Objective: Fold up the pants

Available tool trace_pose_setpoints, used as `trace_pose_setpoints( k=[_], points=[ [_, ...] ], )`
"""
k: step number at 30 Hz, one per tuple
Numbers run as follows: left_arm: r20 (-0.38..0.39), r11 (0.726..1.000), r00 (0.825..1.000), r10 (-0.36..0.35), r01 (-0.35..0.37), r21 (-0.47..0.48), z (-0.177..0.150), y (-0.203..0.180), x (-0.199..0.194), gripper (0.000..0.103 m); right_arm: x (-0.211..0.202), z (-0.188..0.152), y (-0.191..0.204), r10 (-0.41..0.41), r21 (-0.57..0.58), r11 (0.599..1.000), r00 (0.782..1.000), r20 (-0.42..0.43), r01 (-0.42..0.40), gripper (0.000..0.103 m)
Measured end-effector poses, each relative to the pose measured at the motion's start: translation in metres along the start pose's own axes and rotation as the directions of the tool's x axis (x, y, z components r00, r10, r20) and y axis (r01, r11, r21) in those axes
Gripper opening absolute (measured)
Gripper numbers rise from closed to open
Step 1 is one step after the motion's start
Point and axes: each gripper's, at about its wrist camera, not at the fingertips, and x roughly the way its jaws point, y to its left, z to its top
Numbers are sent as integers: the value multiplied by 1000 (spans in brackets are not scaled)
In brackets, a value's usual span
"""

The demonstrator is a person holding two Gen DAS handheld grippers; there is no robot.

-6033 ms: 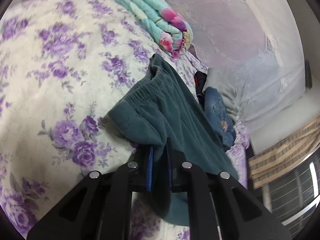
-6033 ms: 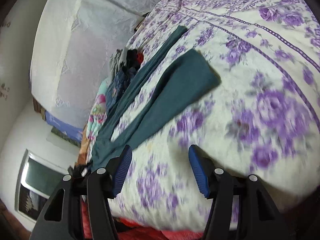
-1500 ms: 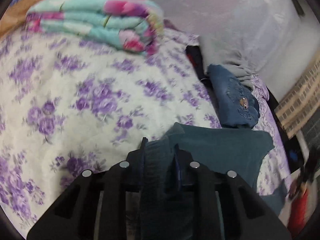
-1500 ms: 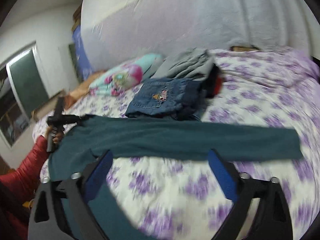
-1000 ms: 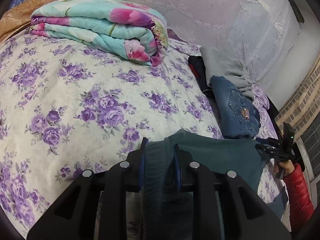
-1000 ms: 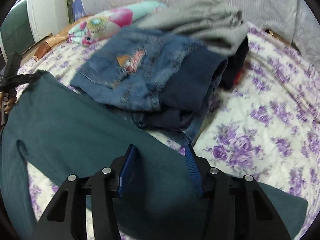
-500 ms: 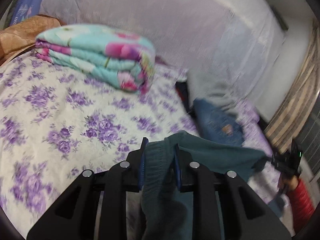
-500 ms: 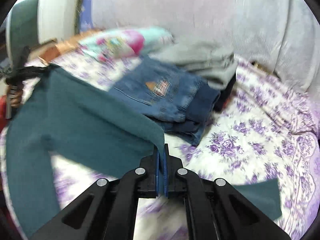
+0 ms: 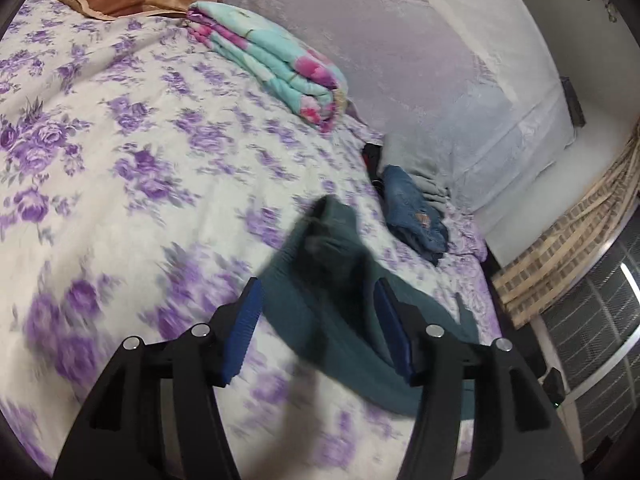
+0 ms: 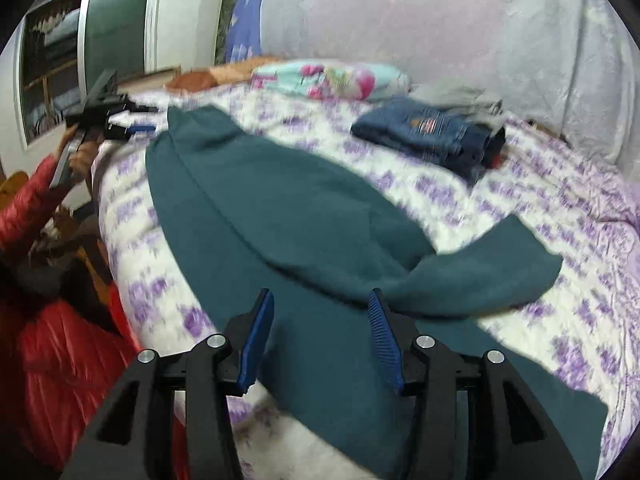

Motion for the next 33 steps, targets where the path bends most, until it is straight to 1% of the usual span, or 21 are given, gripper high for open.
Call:
trace_pose_setpoints(
  k=[1,2,3,6,8,10,11,12,13,14,15,21,22,23,24,25,26,27,29,31,33],
  points=[
    [-11,1000,1000,-9,9,4,0,-8,1,59,-2,3,1,-5,-4,1000,1000,18,5,49],
    [-28,1000,1000,-8,8,3,2,-16,5,63,-2,8,1,-15,-10,1000,999,35,15,49],
    [-44,1000,999,3,-3,-2,2,-21,10,63,-2,10,3,-25,-14,1000,999,47,26,49],
    [-91,998,994,52,-54,-19,8,-32,32,63,1,12,7,-52,-28,998,996,69,54,49],
    [-114,993,988,104,-111,-52,12,-31,48,63,7,12,8,-53,-38,998,997,61,55,49],
    [-148,988,984,102,-117,-98,16,-26,61,61,12,13,8,-63,-54,996,997,48,66,49],
    [-162,986,982,98,-118,-115,18,-24,66,49,14,13,9,-63,-64,996,997,41,66,49],
    [-172,985,980,101,-123,-122,18,-24,70,35,16,14,10,-66,-83,994,997,34,68,49],
    [-175,983,978,114,-137,-124,18,-23,72,28,17,15,11,-69,-97,993,997,30,72,49],
    [-171,982,978,121,-143,-126,18,-21,73,16,20,15,14,-70,-122,990,997,19,72,49],
    [-170,982,979,115,-138,-127,17,-19,73,10,21,16,16,-69,-141,988,998,13,70,49],
    [-168,985,981,93,-116,-130,18,-17,69,9,35,14,40,-67,-292,955,997,-32,55,48],
    [-171,986,981,91,-113,-126,19,-18,69,9,39,13,45,-77,-322,945,996,-40,60,48],
    [-174,986,980,91,-113,-123,21,-19,69,9,41,13,47,-84,-343,937,996,-43,64,44],
    [-177,987,980,92,-113,-117,22,-21,69,9,44,13,50,-88,-363,929,995,-45,66,30],
    [-179,987,979,95,-116,-109,24,-22,70,9,49,14,50,-99,-376,924,993,-57,70,20],
    [-178,988,979,94,-114,-106,26,-23,70,9,53,17,49,-114,-378,923,991,-76,77,5],
    [-178,989,980,89,-109,-105,27,-25,69,9,55,19,48,-129,-378,921,988,-80,89,5],
    [-170,990,983,75,-94,-105,30,-27,65,7,45,25,48,-129,-375,922,990,-52,100,5],
    [-159,993,986,51,-68,-101,30,-31,56,6,26,30,50,-114,-355,929,993,-14,102,5],
    [-149,995,988,39,-52,-84,24,-35,44,6,-1,29,48,-78,-317,945,997,4,76,5]
  ],
)
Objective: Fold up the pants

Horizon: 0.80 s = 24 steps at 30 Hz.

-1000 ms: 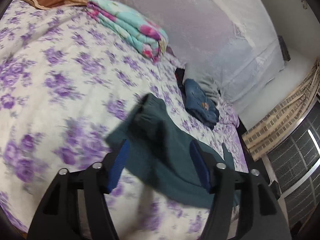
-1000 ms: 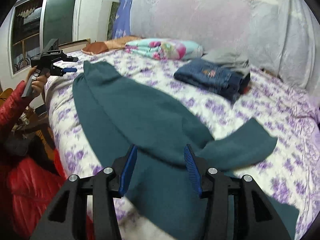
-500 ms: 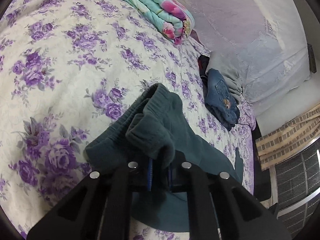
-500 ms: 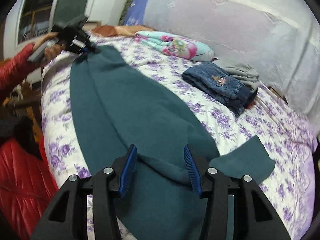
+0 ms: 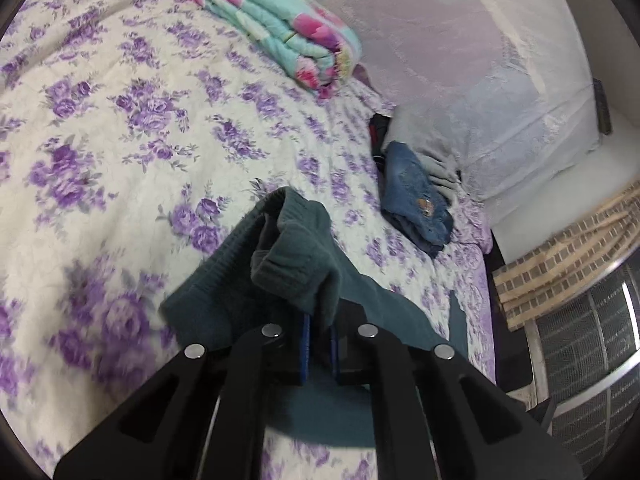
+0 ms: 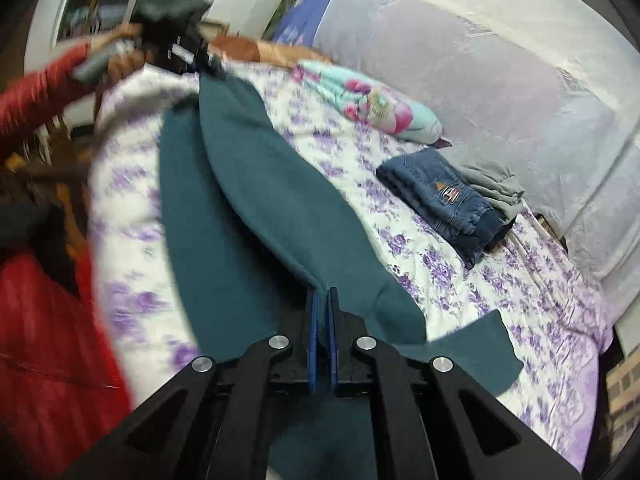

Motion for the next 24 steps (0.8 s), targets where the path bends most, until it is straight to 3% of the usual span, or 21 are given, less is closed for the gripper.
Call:
trace_pose_setpoints(
  k=[3,6,11,13,15,16,18,20,22,23,24],
  points=[
    [-20,1000,1000,5,-5,26,-20,6,-7,6,-15,-16,9,28,22,999,999,-29,-27,5],
    [-69,1000,997,19,-21,-17,-41,27,1,6,-10,-37,27,72,42,997,995,-73,-69,5],
    [-46,998,999,-22,19,-55,-50,42,-4,9,6,-49,40,67,38,997,991,-118,-63,7],
    [-30,999,999,-15,13,-53,-49,44,-12,19,8,-49,42,64,24,998,990,-122,-61,8],
    [34,999,999,29,-27,-47,-50,45,-31,53,8,-52,40,74,49,996,991,-114,-69,8],
    [87,996,993,77,-73,-50,-51,46,-43,60,9,-54,37,87,73,994,990,-107,-79,8],
    [151,988,977,149,-144,-47,-52,45,-58,64,9,-58,28,125,146,983,989,-84,-112,9],
    [175,992,977,124,-121,-25,-52,34,-65,64,8,-61,22,158,205,968,985,-63,-142,11],
    [147,998,989,24,-31,51,-52,7,-58,64,4,-60,17,189,244,954,981,-47,-173,22],
    [133,996,991,5,-17,88,-53,-3,-53,64,-1,-59,14,210,261,945,977,-30,-196,41],
    [110,989,994,-10,-6,147,-54,-22,-41,66,-8,-57,10,230,286,932,973,4,-221,52]
  ],
)
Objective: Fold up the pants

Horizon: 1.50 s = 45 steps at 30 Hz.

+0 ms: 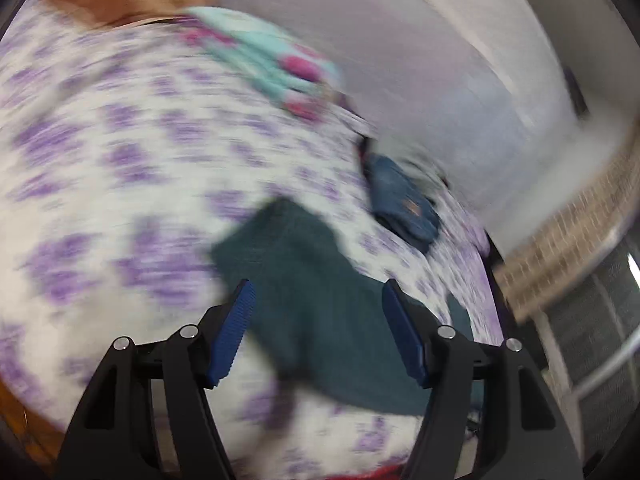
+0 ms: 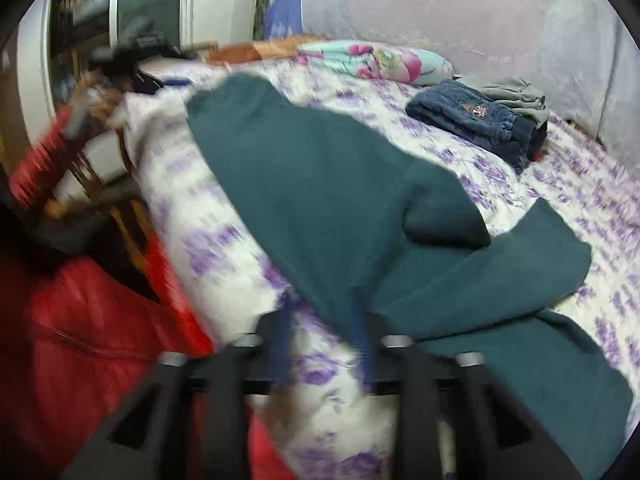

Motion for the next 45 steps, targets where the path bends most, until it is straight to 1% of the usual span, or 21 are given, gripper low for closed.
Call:
trace_pose_setpoints(
  k=[3,4,6,7,9,12,14,18,21,25,26,28,29,30,32,37,39,41,43,44,45],
  points=[
    [-85,998,996,-17,22,57,-5,-23,42,89,-30,9,-9,54,85,994,991,121,-64,53],
    [-132,998,991,13,-5,60,-8,-22,67,89,-35,11,-13,58,113,991,988,146,-75,54],
    [-164,994,981,101,-93,58,-11,-16,97,91,-40,16,-24,0,172,985,986,169,-30,64],
    [-112,992,988,110,-101,81,-10,-24,94,92,-38,19,-30,-60,194,981,986,157,29,66],
    [-79,994,996,52,-44,98,-4,-42,85,92,-29,30,-51,-197,255,952,976,97,167,71],
    [-17,985,999,-29,31,169,4,-66,73,98,-10,49,-99,-294,373,887,956,5,271,79],
    [20,976,999,26,-30,215,9,-72,79,98,9,64,-135,-307,452,841,950,-52,296,88],
    [54,960,983,178,-185,209,15,-56,107,98,45,83,-188,-353,571,719,916,-190,396,91],
    [35,958,977,209,-212,192,10,-28,130,98,77,87,-199,-305,572,708,910,-280,414,91],
    [71,898,954,290,-297,324,-1,-52,137,98,115,91,-186,-364,417,752,849,-382,510,90],
    [58,891,952,300,-301,341,-1,-53,141,98,121,89,-184,-384,375,763,835,-394,527,88],
    [50,900,957,287,-287,328,0,-48,139,98,119,83,-183,-389,367,770,840,-378,522,78],
    [50,909,962,270,-272,316,1,-45,138,98,113,79,-187,-378,389,768,850,-366,509,59],
    [52,916,965,256,-259,306,1,-44,136,98,106,76,-190,-380,407,758,852,-360,510,26],
    [54,923,969,242,-247,296,2,-43,135,98,87,67,-196,-360,460,747,874,-328,480,5],
    [54,919,967,250,-254,301,2,-46,137,98,-11,24,-188,-361,674,675,931,-54,300,3],
    [55,923,969,241,-246,294,2,-46,136,98,-58,-4,-180,-389,755,620,919,58,215,3],
    [57,925,970,238,-244,293,1,-46,135,98,-110,-52,-173,-443,841,526,884,149,122,3],
    [56,924,969,240,-246,293,1,-46,136,98,-142,-87,-168,-497,891,446,851,169,84,9],
    [55,923,969,242,-248,294,1,-46,136,98,-144,-85,-166,-517,885,448,844,142,125,26],
    [54,921,967,248,-253,296,1,-46,137,98,-140,-75,-160,-540,860,467,837,91,208,74]
  ],
)
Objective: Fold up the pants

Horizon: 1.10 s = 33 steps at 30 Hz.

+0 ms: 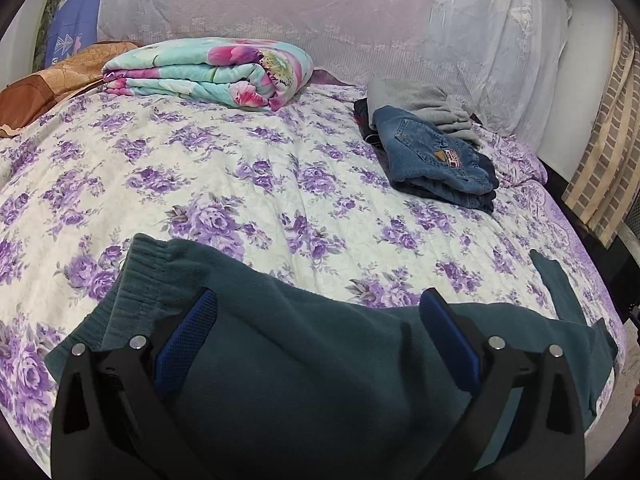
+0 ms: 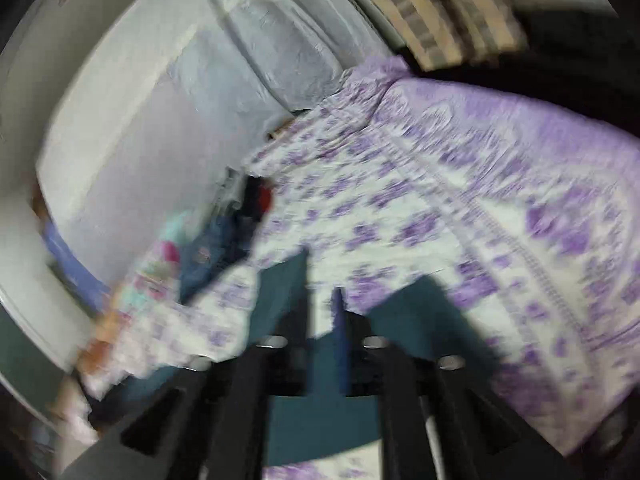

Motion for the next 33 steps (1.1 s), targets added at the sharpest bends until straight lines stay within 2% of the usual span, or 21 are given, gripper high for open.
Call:
trace_pose_setpoints(
  k=[1,2,4,7,10,12,13,15,16,17,19,22,23,25,27,30,33],
  points=[
    [-5,1000,1000,11,-11,5,0,-1,1,98,7,-1,18,-31,-84,996,999,-8,31,91],
    [-8,1000,1000,19,-19,10,-1,-2,1,98,19,-5,45,-19,-182,983,1000,-15,16,98],
    [-7,1000,1000,19,-19,9,-1,-2,0,98,51,-12,89,29,-310,949,997,-77,-52,98],
    [-1,1000,1000,7,-7,-2,-1,0,-1,98,119,-25,148,6,-428,899,981,-194,-90,96],
    [0,1000,1000,4,-4,-4,-1,1,-1,98,192,-39,178,-154,-534,845,947,-281,-20,92],
    [4,1000,1000,-7,7,-10,-1,2,-2,99,229,-41,169,-251,-558,830,911,-328,28,73],
    [7,1000,1000,-13,13,-14,-1,3,-3,99,236,-36,159,-232,-531,848,906,-354,9,72],
    [13,999,1000,-28,28,-22,0,4,-4,99,231,-31,150,-241,-519,854,908,-343,31,18],
    [18,999,999,-37,38,-28,0,6,-5,99,222,-26,142,-227,-502,865,909,-350,22,8],
    [22,999,999,-44,44,-32,0,6,-5,99,214,-21,132,-207,-473,881,910,-360,14,5],
    [28,998,998,-51,52,-36,0,7,-6,99,191,-14,113,-171,-419,908,926,-338,15,5],
    [35,997,997,-62,64,-43,0,8,-7,99,134,2,65,-51,-217,976,963,-263,-7,4],
    [36,997,997,-63,64,-44,0,8,-7,98,104,4,38,-1,-116,993,978,-211,-24,4],
    [34,997,998,-59,61,-42,0,8,-7,98,72,0,6,37,-1,999,987,-158,-37,4],
    [32,997,998,-57,58,-41,0,8,-8,99,38,-14,-36,102,147,985,988,-112,-85,4],
    [32,998,998,-57,58,-41,0,8,-8,99,16,-31,-59,139,223,968,985,-104,-113,4],
    [31,998,998,-53,55,-40,0,8,-8,99,16,-40,-63,159,240,962,981,-108,-130,5]
  ],
)
